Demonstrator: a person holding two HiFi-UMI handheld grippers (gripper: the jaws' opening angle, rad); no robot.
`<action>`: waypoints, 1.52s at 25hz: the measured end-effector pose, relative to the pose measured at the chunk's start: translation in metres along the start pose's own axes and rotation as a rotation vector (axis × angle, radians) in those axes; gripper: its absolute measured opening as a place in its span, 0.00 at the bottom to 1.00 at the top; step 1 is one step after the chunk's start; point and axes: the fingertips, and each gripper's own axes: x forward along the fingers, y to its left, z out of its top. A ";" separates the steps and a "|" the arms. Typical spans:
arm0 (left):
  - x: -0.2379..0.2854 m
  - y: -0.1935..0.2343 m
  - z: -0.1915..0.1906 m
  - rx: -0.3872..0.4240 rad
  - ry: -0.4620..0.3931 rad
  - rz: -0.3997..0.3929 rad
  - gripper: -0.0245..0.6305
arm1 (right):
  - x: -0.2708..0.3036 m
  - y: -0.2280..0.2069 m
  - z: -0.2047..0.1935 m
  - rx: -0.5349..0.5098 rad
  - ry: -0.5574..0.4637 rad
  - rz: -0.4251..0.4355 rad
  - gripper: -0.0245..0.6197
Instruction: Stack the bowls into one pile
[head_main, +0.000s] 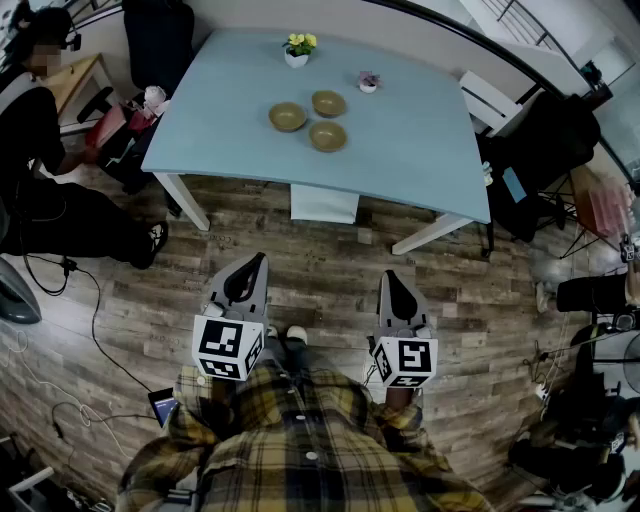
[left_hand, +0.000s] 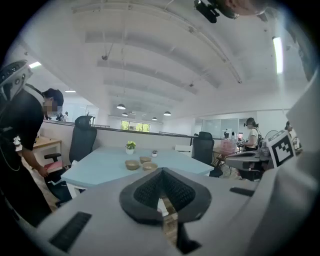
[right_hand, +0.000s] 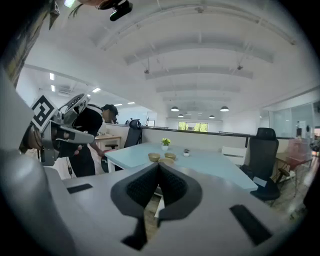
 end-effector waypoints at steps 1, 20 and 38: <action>0.001 -0.002 0.002 0.005 -0.006 -0.003 0.03 | -0.002 -0.002 0.002 0.008 -0.017 0.005 0.04; 0.053 0.028 0.012 -0.006 -0.014 0.006 0.35 | 0.068 -0.006 0.003 0.146 -0.025 0.164 0.34; 0.216 0.179 0.071 0.014 0.009 -0.099 0.40 | 0.278 -0.003 0.057 0.136 -0.003 0.081 0.40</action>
